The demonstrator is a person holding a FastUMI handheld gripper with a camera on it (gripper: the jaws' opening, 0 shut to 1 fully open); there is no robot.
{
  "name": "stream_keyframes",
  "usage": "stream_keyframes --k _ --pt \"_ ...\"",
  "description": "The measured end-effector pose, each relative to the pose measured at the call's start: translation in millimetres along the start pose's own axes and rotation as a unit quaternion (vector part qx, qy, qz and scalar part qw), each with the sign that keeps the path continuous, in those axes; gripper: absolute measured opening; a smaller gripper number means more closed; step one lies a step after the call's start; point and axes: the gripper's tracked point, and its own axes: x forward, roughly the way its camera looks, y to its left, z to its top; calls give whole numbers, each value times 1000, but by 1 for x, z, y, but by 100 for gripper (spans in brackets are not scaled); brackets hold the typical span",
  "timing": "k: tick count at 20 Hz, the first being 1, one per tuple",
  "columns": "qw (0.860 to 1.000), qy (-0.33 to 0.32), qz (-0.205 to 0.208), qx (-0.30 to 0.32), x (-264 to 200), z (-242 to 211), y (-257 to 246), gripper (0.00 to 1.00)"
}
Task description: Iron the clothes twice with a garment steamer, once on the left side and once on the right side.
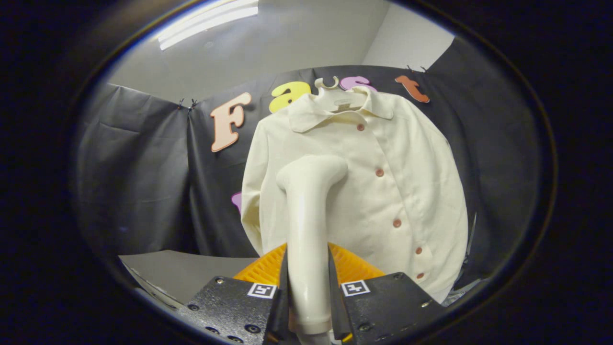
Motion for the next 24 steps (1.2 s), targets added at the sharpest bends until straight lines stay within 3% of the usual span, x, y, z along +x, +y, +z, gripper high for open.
stream_keyframes --k 24 --pt "988 113 -19 102 -72 -178 -50 35"
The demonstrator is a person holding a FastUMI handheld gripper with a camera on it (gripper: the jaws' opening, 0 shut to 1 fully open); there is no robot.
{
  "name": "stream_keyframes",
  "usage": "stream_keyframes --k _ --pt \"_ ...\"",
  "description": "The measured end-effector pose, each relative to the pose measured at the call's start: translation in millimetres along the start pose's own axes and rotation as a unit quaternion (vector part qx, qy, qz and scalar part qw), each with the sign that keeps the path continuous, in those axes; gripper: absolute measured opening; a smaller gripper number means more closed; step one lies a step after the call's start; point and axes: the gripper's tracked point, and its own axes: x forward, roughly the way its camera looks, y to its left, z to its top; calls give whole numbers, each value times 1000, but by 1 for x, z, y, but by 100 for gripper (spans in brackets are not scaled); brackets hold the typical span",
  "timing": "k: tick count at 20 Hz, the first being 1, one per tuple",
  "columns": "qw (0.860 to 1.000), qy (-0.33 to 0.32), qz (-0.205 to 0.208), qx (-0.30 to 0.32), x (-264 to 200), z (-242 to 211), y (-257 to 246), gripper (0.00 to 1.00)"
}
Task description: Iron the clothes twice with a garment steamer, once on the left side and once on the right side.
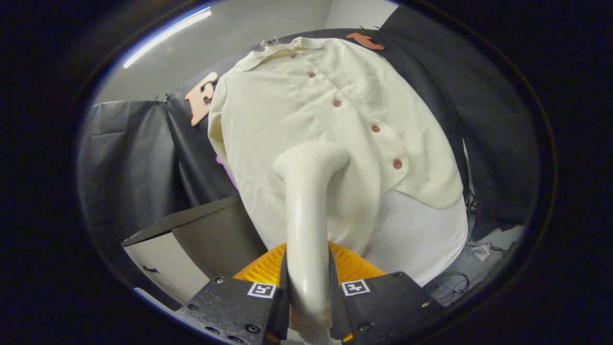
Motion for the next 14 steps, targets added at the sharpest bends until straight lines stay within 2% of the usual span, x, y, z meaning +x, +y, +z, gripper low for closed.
stream_keyframes --k 8,14 --pt "999 41 -4 9 -14 -46 -14 35" --pt "998 64 -3 20 -28 -62 -15 35"
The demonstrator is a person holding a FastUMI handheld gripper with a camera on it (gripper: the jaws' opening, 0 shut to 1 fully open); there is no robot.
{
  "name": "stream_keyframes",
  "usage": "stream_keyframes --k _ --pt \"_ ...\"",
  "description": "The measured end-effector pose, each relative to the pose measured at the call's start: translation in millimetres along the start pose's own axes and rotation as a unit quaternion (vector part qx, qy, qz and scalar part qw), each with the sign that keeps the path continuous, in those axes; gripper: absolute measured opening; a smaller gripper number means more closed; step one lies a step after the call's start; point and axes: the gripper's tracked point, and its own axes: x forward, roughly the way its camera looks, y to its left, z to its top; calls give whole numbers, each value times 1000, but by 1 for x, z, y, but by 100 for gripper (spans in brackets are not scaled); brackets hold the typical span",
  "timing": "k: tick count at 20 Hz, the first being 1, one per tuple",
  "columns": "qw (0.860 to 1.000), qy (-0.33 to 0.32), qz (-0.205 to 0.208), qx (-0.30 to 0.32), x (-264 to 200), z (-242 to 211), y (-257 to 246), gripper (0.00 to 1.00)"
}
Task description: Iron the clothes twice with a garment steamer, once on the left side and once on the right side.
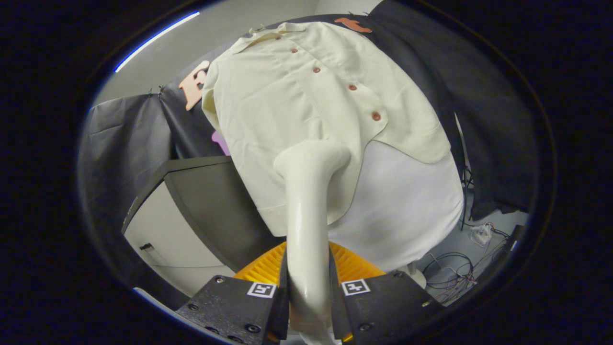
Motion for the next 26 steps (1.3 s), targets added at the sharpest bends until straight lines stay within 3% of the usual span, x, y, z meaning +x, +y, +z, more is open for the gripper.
stream_keyframes --k 7,15,22,26 --pt "999 -40 26 9 -27 51 24 34" --pt "990 -129 40 -44 -56 190 49 34" --pt "983 -176 26 -51 -40 305 36 34" --pt "981 -190 15 -38 -21 342 19 34"
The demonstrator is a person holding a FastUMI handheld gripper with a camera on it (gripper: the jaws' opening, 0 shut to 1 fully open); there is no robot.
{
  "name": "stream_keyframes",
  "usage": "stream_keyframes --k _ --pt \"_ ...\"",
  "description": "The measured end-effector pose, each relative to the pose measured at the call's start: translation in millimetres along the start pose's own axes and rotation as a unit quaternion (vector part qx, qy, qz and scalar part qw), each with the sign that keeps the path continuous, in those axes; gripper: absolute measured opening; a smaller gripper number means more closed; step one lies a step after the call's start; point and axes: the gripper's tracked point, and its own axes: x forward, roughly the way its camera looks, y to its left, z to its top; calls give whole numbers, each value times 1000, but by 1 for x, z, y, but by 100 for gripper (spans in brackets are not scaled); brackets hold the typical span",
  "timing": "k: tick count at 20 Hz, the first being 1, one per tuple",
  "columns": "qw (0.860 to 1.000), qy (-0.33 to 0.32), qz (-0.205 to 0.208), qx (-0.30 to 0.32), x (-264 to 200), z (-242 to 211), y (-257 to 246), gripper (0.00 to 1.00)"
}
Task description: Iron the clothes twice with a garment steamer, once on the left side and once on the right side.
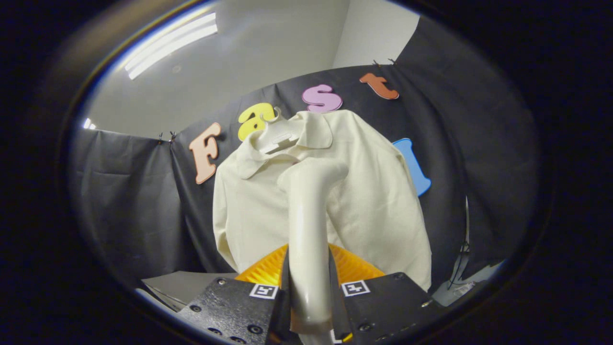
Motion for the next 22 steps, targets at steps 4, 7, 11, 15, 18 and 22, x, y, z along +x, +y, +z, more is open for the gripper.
stream_keyframes --k 4,7,11,15,18,22 --pt "1000 -10 -6 27 26 11 -19 34" --pt "999 -14 -12 26 39 13 -31 34" --pt "999 -8 4 48 44 4 -34 34" --pt "999 3 -3 40 49 -20 -46 34" --pt "999 19 -10 45 43 -43 -54 34" --pt "997 35 -20 60 34 -71 -68 34"
